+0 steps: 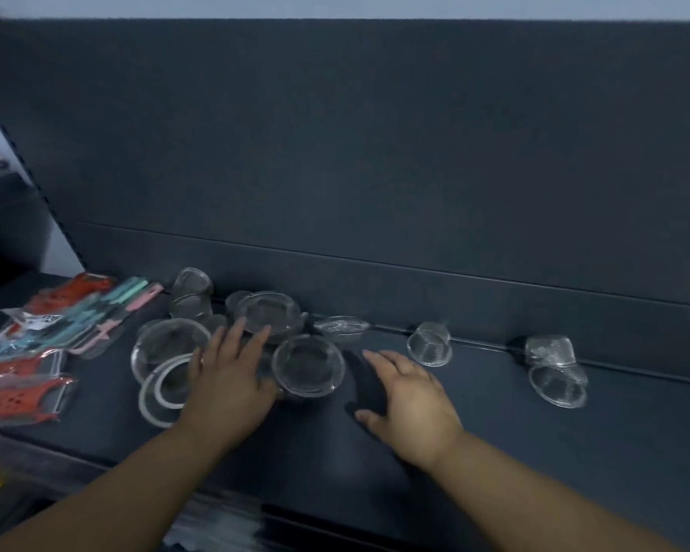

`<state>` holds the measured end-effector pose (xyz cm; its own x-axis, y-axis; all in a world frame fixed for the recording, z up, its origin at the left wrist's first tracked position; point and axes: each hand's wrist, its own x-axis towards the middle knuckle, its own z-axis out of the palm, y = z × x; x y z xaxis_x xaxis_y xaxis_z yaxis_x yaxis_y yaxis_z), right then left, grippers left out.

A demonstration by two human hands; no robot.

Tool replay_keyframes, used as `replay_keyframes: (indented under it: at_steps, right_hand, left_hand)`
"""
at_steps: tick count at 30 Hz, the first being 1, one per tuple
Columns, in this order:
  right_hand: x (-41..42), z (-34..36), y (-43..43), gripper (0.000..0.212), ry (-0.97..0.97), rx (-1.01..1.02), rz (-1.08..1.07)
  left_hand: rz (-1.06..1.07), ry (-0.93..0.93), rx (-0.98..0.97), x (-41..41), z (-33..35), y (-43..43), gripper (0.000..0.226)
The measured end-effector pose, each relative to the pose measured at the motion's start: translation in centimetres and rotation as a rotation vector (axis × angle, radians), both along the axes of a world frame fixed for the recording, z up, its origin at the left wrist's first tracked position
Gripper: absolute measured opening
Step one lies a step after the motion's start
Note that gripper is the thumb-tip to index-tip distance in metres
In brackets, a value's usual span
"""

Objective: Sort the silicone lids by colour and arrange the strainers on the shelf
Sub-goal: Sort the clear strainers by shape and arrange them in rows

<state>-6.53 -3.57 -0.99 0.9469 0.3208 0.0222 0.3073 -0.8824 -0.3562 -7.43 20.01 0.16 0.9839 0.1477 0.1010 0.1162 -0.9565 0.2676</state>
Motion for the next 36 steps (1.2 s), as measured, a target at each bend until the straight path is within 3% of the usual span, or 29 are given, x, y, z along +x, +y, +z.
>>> replay_keyframes:
  at_steps: [5, 9, 11, 15, 19, 25, 29, 32, 36]
  right_hand:
    - [0.5, 0.7, -8.0, 0.074, -0.070, -0.012, -0.115]
    - [0.9, 0.3, -14.5, 0.070, -0.160, -0.034, -0.276]
    - [1.1, -0.2, -17.5, 0.073, -0.183, -0.040, -0.383]
    - [2.2, -1.7, -21.3, 0.094, 0.057, 0.182, -0.500]
    - [3.1, -3.0, -20.8, 0.098, 0.130, 0.307, -0.394]
    - [2.4, -4.0, -14.4, 0.083, 0.116, 0.401, -0.115]
    - [2.8, -3.4, -10.5, 0.078, 0.067, 0.476, -0.085]
    - [3.9, -2.7, -8.5, 0.094, 0.043, 0.526, -0.190]
    - [4.1, -2.2, -4.9, 0.113, 0.225, 0.510, -0.176]
  left_hand:
    - [-0.149, 0.059, 0.172, 1.8, 0.4, -9.2, 0.064]
    - [-0.077, 0.238, 0.281, 2.9, 0.3, -12.7, 0.068]
    - [-0.059, 0.215, 0.373, 2.7, -0.3, -12.8, 0.070]
    - [-0.050, 0.123, 0.399, 2.3, -1.1, -12.9, 0.079]
    - [-0.072, 0.083, 0.400, 2.4, -1.3, -13.5, 0.082]
    - [-0.085, -0.031, 0.199, 1.7, -1.6, -11.1, 0.083]
    - [-0.064, -0.168, 0.095, 1.4, -1.5, -7.9, 0.084]
    - [-0.019, -0.216, -0.013, 1.4, -1.2, -5.3, 0.087]
    - [-0.007, -0.271, -0.174, 1.7, -0.7, -2.0, 0.088]
